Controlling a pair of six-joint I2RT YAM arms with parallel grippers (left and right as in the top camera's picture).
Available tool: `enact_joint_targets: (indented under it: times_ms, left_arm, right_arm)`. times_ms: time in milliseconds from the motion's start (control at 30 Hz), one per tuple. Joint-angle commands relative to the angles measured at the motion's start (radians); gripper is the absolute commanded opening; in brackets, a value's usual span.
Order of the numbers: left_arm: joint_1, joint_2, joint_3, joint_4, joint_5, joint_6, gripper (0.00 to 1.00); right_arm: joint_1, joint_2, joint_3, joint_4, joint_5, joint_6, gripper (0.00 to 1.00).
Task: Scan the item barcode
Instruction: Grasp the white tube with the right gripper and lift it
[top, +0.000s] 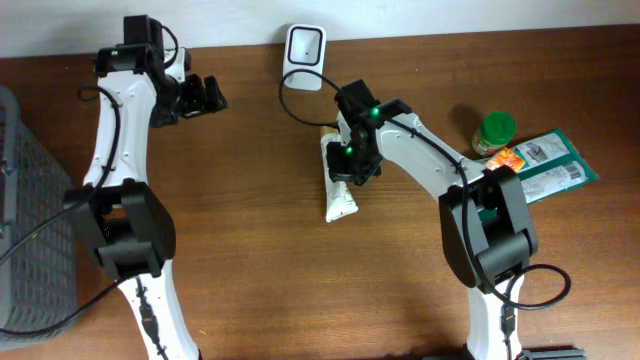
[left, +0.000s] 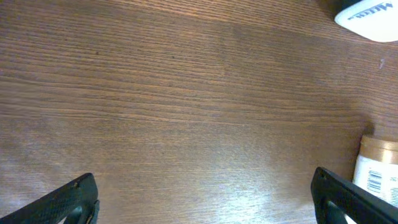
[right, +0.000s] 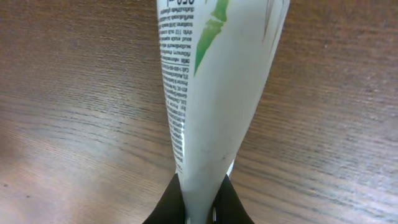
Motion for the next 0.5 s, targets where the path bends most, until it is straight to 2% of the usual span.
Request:
enact_joint_targets:
  times_ms: [0,200,267,300,333,467]
  left_arm:
    - [0.004,0.041,-0.003,0.004,0.003,-0.016,0.99]
    - [0.005,0.042,-0.003,0.004,0.003,-0.016,0.99]
    - [0.005,0.042,-0.003,0.004,0.003,-0.016,0.99]
    - [0.005,0.042,-0.003,0.004,0.003,-0.016,0.99]
    - [0.005,0.042,-0.003,0.004,0.003,-0.016,0.99]
    - [0.005,0.042,-0.003,0.004,0.003,-0.016,0.99]
  right_arm:
    - [0.031,-0.042,-0.001,0.015,0.061,-0.037,0.04]
    - [0.051,0.014,-0.011,0.032,0.038,-0.007,0.08]
    - [0.051,0.037,-0.011,0.032,-0.007,-0.007,0.17]
    - [0.051,0.044,-0.013,0.032,-0.010,-0.007,0.27]
    - [0.052,0.047,-0.013,0.027,-0.013,-0.007,0.31]
    - [0.031,0.036,-0.012,0.014,-0.026,-0.011,0.33]
